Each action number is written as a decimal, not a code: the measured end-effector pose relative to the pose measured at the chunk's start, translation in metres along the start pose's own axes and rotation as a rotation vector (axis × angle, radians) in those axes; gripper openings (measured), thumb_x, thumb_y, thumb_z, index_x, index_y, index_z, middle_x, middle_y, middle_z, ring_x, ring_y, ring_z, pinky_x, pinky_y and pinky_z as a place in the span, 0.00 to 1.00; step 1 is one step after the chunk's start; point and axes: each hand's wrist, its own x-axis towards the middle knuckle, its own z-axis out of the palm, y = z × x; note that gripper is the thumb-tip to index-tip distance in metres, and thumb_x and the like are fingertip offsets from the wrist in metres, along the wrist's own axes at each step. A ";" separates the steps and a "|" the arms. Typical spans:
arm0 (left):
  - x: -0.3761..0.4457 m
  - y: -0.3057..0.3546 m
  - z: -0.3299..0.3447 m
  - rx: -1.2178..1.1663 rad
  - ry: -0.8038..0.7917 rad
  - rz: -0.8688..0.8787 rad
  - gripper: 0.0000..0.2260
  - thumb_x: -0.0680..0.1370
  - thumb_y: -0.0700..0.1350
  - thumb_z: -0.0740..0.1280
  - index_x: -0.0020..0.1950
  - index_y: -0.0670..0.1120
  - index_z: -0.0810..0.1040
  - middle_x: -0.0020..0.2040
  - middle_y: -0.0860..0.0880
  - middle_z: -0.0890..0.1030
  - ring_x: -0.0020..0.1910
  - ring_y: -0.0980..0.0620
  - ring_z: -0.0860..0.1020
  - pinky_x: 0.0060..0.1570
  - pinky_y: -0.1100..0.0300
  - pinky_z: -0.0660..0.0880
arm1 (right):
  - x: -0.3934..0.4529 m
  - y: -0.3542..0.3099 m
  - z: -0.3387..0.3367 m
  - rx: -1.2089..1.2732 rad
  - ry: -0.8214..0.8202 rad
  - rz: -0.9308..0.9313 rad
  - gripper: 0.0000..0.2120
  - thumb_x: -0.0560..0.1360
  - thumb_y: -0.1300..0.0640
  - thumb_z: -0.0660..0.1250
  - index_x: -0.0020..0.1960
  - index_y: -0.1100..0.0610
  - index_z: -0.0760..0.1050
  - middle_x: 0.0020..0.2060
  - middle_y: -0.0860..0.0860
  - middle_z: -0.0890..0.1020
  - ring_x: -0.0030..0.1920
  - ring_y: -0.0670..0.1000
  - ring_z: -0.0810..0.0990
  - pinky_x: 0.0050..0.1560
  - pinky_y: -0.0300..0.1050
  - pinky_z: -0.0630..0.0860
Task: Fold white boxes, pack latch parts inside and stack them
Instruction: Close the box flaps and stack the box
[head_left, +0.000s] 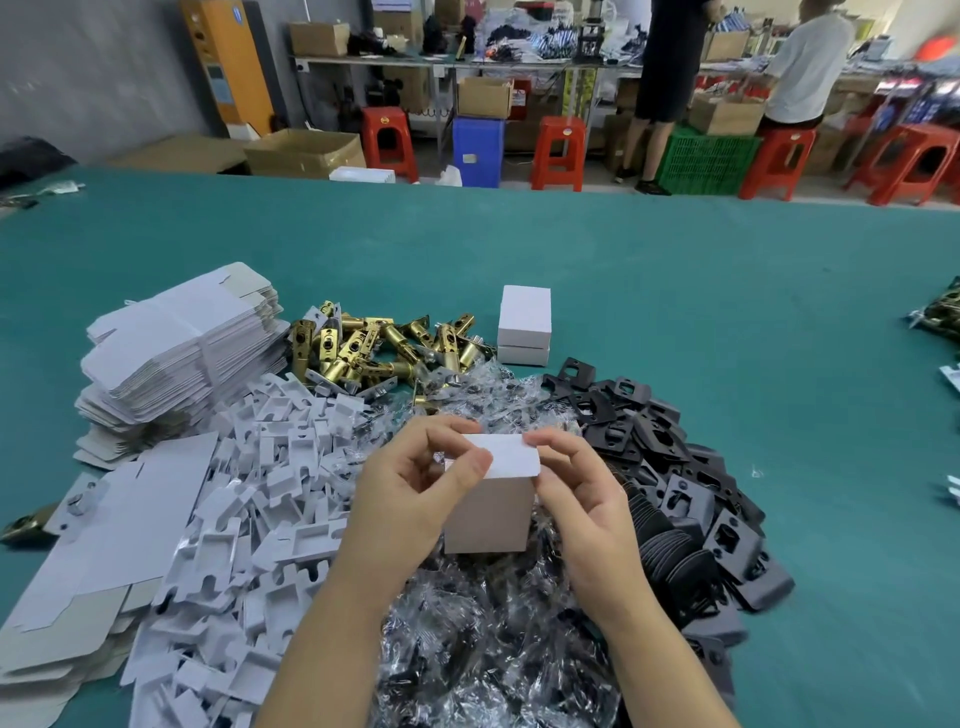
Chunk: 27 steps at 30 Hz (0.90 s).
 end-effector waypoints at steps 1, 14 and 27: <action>0.000 0.000 -0.001 0.002 -0.009 -0.001 0.10 0.69 0.59 0.73 0.43 0.55 0.83 0.57 0.56 0.84 0.44 0.48 0.79 0.41 0.56 0.77 | 0.000 0.001 -0.001 0.009 0.007 -0.001 0.13 0.76 0.46 0.66 0.58 0.46 0.81 0.54 0.53 0.85 0.54 0.52 0.82 0.51 0.43 0.79; 0.000 0.001 -0.008 0.237 -0.096 0.089 0.12 0.75 0.53 0.71 0.57 0.63 0.84 0.60 0.63 0.82 0.62 0.58 0.79 0.55 0.56 0.79 | 0.000 0.006 0.002 -0.056 0.039 -0.006 0.13 0.74 0.44 0.71 0.57 0.44 0.80 0.51 0.52 0.85 0.49 0.49 0.83 0.45 0.52 0.82; -0.004 0.006 -0.005 0.322 -0.054 0.207 0.11 0.75 0.53 0.71 0.57 0.64 0.84 0.57 0.64 0.82 0.61 0.60 0.79 0.55 0.69 0.75 | -0.002 0.001 0.004 -0.064 0.057 -0.041 0.12 0.74 0.42 0.70 0.56 0.40 0.84 0.49 0.47 0.86 0.47 0.43 0.82 0.42 0.40 0.80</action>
